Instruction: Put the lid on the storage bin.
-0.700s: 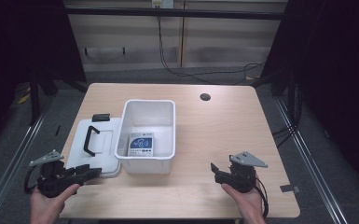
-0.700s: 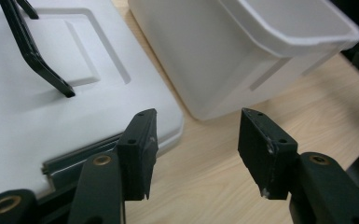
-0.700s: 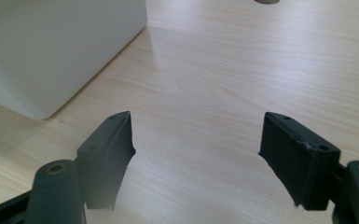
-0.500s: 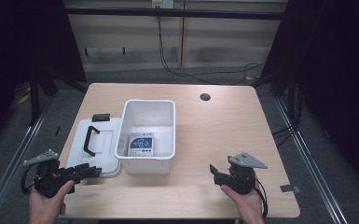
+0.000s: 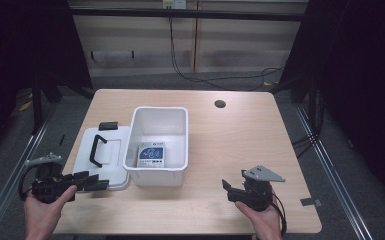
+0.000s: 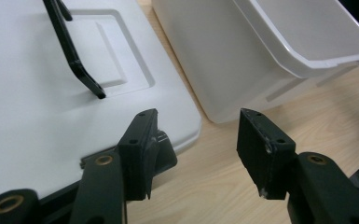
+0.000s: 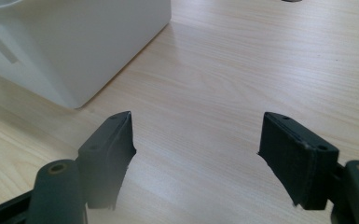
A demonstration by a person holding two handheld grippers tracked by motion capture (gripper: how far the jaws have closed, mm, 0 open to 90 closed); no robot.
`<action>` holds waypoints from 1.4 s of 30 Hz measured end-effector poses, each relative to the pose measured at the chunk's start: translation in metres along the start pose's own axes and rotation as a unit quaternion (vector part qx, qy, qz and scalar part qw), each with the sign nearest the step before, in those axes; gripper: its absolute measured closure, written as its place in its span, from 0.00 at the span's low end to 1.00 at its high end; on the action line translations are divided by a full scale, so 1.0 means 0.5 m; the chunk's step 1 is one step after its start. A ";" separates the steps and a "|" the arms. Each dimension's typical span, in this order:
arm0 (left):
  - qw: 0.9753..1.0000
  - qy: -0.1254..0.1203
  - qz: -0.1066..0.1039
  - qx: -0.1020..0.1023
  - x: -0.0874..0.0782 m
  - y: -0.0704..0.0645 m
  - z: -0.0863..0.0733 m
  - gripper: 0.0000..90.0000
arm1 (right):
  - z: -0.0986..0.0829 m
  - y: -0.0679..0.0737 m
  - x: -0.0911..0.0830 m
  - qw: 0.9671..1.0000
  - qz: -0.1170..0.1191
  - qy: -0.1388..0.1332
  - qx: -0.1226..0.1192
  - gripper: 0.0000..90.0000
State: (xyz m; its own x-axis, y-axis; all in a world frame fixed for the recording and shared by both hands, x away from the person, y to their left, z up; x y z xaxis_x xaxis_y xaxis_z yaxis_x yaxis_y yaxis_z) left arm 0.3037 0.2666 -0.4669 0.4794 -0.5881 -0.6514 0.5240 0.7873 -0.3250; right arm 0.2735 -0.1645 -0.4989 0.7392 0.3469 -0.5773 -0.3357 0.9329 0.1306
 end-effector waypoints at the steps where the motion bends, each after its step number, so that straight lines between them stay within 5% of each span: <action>1: 1.000 0.002 -0.001 0.002 -0.001 0.001 0.003 0.53 | -0.001 0.001 0.000 1.000 0.001 0.004 0.002 0.29; 12: 0.999 0.041 0.025 0.009 0.001 0.010 0.039 0.60 | -0.006 0.008 0.004 1.000 0.010 0.015 0.001 0.29; 19: 0.998 0.063 0.024 0.019 0.008 0.006 0.059 0.62 | -0.005 0.011 0.003 1.000 0.015 0.013 -0.002 0.29; 27: 0.998 0.064 0.009 -0.021 -0.002 0.033 0.090 0.60 | -0.008 0.017 0.002 1.000 0.017 0.017 -0.006 0.29; 34: 0.994 0.101 0.036 -0.012 0.001 0.056 0.110 0.63 | -0.009 0.019 0.004 1.000 0.020 0.022 -0.008 0.29; 36: 0.992 0.113 0.049 -0.012 0.006 0.062 0.115 0.64 | -0.010 0.021 0.004 0.999 0.022 0.022 -0.010 0.29; 37: 0.989 0.136 0.062 -0.007 0.010 0.070 0.117 0.65 | -0.011 0.022 0.004 0.999 0.022 0.024 -0.010 0.29; 39: 0.986 0.148 0.074 -0.010 0.015 0.079 0.123 0.65 | -0.011 0.023 0.005 0.999 0.023 0.023 -0.010 0.29; 42: 0.984 0.156 0.084 -0.018 0.021 0.085 0.129 0.68 | -0.012 0.025 0.006 0.999 0.026 0.026 -0.012 0.29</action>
State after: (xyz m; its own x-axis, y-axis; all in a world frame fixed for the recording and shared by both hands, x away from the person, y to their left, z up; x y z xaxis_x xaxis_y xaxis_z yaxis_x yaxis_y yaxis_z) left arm 0.3765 0.2819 -0.4434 0.3141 -0.3680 -0.8751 0.4276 0.8779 -0.2157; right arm 0.2681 -0.1527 -0.5038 0.6889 0.3892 -0.6115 -0.3879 0.9106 0.1426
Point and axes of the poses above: each handheld gripper's, and its own axes: x roughly forward along the jaws, z roughly out of its top, y roughly to its left, the point moved 9 cm from there along x, roughly forward along the jaws, and after that the axes turned 5 degrees about x, right-handed, at the moved point
